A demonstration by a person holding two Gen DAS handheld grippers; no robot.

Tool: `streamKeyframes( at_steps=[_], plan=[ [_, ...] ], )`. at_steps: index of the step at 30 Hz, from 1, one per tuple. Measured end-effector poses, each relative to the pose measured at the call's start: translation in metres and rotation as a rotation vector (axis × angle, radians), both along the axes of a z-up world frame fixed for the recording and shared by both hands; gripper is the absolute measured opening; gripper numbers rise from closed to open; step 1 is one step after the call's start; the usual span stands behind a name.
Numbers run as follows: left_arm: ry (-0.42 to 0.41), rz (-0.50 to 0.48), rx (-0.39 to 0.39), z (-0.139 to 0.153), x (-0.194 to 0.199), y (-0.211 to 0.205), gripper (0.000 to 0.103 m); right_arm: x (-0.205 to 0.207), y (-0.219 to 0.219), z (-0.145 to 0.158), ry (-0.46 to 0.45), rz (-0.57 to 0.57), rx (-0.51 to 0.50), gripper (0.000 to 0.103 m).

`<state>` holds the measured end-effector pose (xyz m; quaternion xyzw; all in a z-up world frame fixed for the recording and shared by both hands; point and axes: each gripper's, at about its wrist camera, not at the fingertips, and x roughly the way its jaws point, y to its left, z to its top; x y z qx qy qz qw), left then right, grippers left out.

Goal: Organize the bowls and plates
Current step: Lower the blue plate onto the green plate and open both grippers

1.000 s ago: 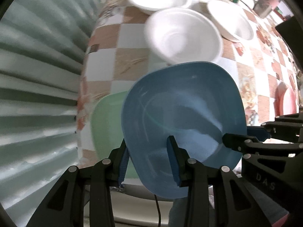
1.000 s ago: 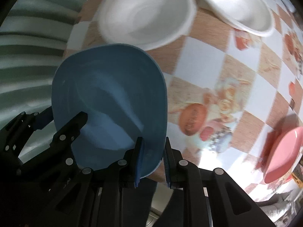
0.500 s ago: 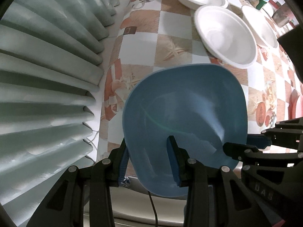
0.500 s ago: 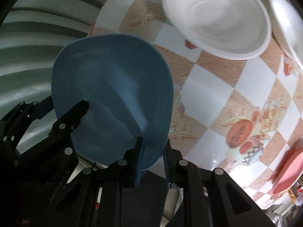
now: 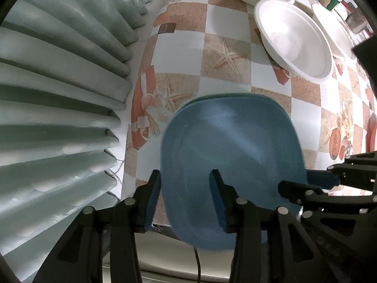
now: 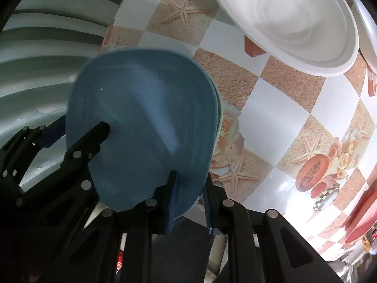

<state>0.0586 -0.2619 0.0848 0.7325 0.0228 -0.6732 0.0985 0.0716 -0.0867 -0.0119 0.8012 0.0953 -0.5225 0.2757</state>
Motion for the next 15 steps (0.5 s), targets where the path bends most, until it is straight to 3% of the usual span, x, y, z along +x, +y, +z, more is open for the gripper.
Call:
streamKeyframes(
  at_steps=[4, 6, 7, 8, 9, 10, 15],
  plan=[
    [0.026, 0.034, 0.016, 0.002, 0.004, -0.001, 0.068, -0.007, 0.005, 0.004, 0.002, 0.0, -0.007, 0.022],
    [0.052, 0.05, 0.019, 0.007, 0.007, 0.0, 0.073, -0.008, 0.01, 0.006, 0.014, -0.006, -0.01, 0.025],
    [0.059, 0.054, 0.011, 0.009, 0.007, 0.002, 0.075, -0.01, 0.015, 0.004, 0.019, -0.016, -0.009, 0.033],
    [0.064, 0.053, 0.018, 0.011, 0.008, 0.004, 0.077, -0.009, 0.021, 0.007, 0.022, -0.025, -0.013, 0.061],
    [0.064, 0.05, 0.032, 0.012, 0.007, 0.006, 0.079, -0.009, 0.027, 0.009, 0.03, -0.032, -0.014, 0.077],
    [0.059, 0.041, 0.046, 0.013, 0.007, 0.011, 0.079, -0.01, 0.032, 0.011, 0.037, -0.04, -0.015, 0.081],
    [0.038, -0.01, 0.091, 0.015, 0.001, 0.042, 0.079, -0.012, 0.07, 0.005, 0.024, -0.123, 0.003, 0.081]
  ],
)
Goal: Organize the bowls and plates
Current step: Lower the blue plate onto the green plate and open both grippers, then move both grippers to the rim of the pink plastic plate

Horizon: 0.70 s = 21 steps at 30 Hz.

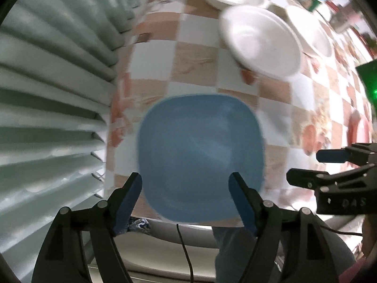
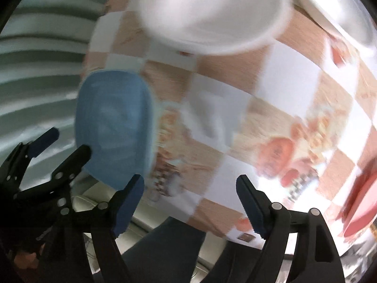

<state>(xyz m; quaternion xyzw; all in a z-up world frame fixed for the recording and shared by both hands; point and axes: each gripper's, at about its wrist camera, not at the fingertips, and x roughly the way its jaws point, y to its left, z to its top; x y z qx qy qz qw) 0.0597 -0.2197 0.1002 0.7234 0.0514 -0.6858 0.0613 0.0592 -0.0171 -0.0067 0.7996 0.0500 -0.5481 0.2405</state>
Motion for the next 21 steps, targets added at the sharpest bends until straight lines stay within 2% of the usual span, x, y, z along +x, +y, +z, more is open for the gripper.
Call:
streamKeyframes(
  at_steps=[2, 5, 7, 9, 15, 21],
  plan=[
    [0.019, -0.008, 0.045, 0.005, -0.005, 0.016, 0.081, 0.002, 0.018, -0.004, -0.007, -0.04, 0.017, 0.082],
    [0.042, -0.052, 0.117, 0.01, -0.012, 0.044, 0.087, 0.005, 0.048, -0.01, -0.027, -0.131, 0.025, 0.103],
    [0.04, -0.101, 0.138, 0.01, -0.018, 0.062, 0.097, 0.005, 0.068, -0.011, -0.037, -0.202, 0.006, 0.103],
    [0.029, -0.161, 0.139, 0.008, -0.025, 0.08, 0.102, 0.005, 0.089, -0.009, -0.031, -0.272, 0.0, 0.103],
    [0.02, -0.303, 0.13, 0.011, -0.046, 0.131, 0.102, -0.003, 0.153, 0.0, 0.028, -0.439, 0.005, 0.103],
    [0.023, -0.421, 0.126, 0.011, -0.066, 0.18, 0.102, -0.016, 0.209, 0.006, 0.036, -0.646, 0.036, 0.103]
  ],
)
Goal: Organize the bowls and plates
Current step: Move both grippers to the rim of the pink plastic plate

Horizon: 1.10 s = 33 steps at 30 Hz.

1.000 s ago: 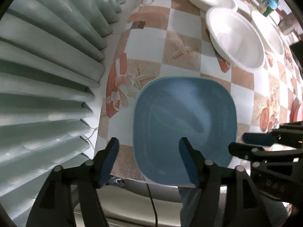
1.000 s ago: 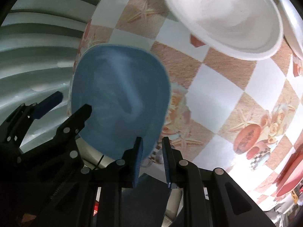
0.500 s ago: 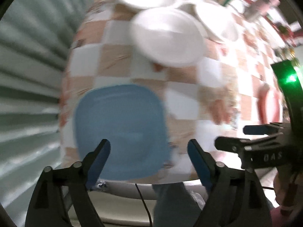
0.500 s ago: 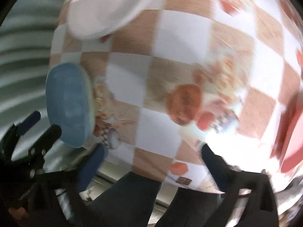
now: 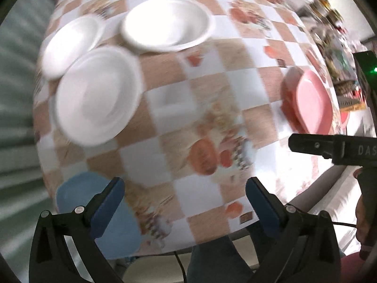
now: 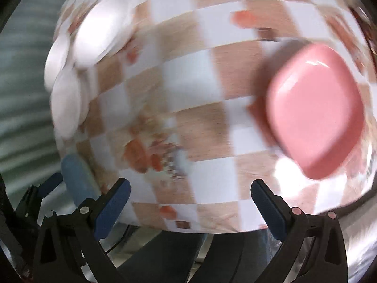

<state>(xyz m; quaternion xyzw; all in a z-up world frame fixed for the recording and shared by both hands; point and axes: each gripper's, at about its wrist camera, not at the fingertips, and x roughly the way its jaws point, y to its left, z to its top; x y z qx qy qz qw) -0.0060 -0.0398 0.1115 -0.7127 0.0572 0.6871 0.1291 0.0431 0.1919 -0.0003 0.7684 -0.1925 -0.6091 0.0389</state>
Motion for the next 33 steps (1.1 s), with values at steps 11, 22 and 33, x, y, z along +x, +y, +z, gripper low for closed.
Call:
streamKeyframes(
  at_steps=[11, 22, 33],
  plan=[
    [0.007, -0.24, -0.036, -0.022, -0.022, 0.11, 0.103, 0.038, 0.12, -0.004, -0.006, -0.312, 0.083, 0.103],
    [0.055, -0.407, -0.109, -0.037, -0.049, 0.201, 0.103, 0.073, 0.196, -0.028, -0.104, -0.53, 0.108, 0.103],
    [0.094, -0.557, -0.241, -0.089, -0.062, 0.27, 0.103, 0.075, 0.202, -0.052, -0.176, -0.478, 0.189, 0.103]
  ],
)
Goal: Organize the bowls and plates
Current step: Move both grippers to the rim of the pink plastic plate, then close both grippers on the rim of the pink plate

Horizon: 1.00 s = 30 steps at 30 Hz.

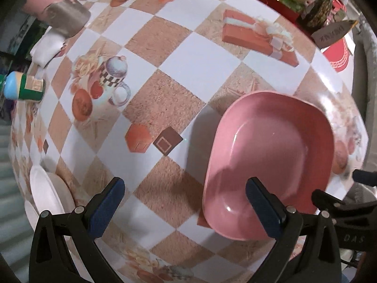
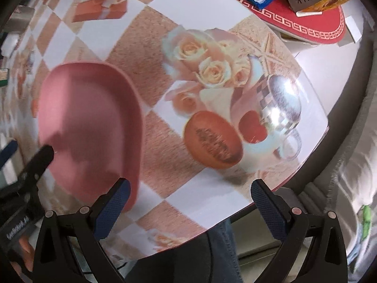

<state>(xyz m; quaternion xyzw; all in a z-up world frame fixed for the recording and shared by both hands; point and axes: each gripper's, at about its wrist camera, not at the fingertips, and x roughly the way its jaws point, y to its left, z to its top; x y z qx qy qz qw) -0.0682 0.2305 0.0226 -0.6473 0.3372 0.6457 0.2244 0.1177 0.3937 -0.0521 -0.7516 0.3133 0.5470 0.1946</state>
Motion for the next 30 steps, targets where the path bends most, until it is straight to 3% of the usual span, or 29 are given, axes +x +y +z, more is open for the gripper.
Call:
streamKeyframes(
  at_steps=[8, 16, 22, 24, 30],
  plan=[
    [-0.002, 0.004, -0.08, -0.026, -0.002, -0.007, 0.102, -0.021, -0.01, -0.009, -0.038, 0.11, 0.017, 0.103],
    [-0.015, 0.053, -0.056, -0.022, 0.008, -0.057, 0.103, -0.037, -0.041, 0.002, -0.008, 0.249, 0.031, 0.103],
    [-0.034, 0.116, -0.072, -0.023, 0.028, -0.106, 0.103, -0.045, -0.064, 0.008, 0.008, 0.339, 0.036, 0.103],
    [-0.04, 0.128, -0.084, -0.018, 0.045, -0.148, 0.103, -0.045, -0.072, 0.011, 0.015, 0.356, 0.022, 0.103],
    [-0.089, 0.184, -0.1, -0.019, 0.092, -0.213, 0.103, -0.046, -0.112, 0.017, 0.03, 0.435, -0.056, 0.103]
  ],
)
